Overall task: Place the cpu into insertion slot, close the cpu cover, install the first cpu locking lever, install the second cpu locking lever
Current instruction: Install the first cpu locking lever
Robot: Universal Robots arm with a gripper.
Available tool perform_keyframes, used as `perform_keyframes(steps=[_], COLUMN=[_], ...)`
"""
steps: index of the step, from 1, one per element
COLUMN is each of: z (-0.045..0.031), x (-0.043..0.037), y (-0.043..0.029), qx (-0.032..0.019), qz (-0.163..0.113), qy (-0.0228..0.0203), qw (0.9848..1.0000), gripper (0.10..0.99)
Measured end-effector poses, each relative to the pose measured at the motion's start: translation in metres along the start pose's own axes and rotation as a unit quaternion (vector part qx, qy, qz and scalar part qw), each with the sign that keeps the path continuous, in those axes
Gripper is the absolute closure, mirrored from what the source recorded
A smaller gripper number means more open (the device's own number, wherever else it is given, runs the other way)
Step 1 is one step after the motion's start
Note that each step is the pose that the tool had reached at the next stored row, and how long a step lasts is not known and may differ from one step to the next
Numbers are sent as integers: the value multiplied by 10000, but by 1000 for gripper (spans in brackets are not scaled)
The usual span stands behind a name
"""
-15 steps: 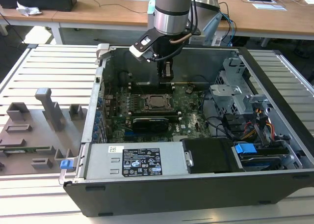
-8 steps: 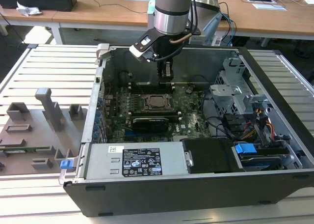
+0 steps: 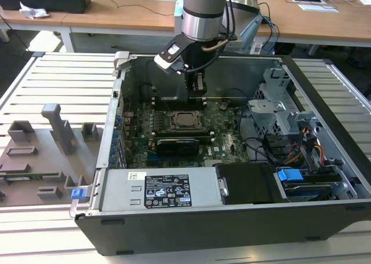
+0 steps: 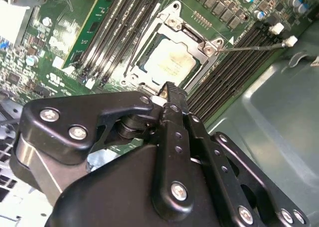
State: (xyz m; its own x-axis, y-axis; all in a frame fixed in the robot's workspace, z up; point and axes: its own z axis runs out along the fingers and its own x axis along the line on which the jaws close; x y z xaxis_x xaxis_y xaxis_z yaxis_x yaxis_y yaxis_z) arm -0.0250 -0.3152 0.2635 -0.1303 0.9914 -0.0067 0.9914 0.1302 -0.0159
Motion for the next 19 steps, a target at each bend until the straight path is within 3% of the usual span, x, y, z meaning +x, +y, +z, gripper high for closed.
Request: perform_keyframes(steps=[2,6,10,14,15,19], z=[0,0,0,0,0,0], x=[0,0,0,0,0,0], y=[0,0,0,0,0,0], qx=[-2,-5,-9,-10,-12,-15], qz=[-277,-810,-1275,-1567,-1689,-2212], qy=[-4,-13,-20,-25,-27,-35], qw=[9996,9967,9918,9876,9856,9752], gripper=[980,980,980,980,980,980])
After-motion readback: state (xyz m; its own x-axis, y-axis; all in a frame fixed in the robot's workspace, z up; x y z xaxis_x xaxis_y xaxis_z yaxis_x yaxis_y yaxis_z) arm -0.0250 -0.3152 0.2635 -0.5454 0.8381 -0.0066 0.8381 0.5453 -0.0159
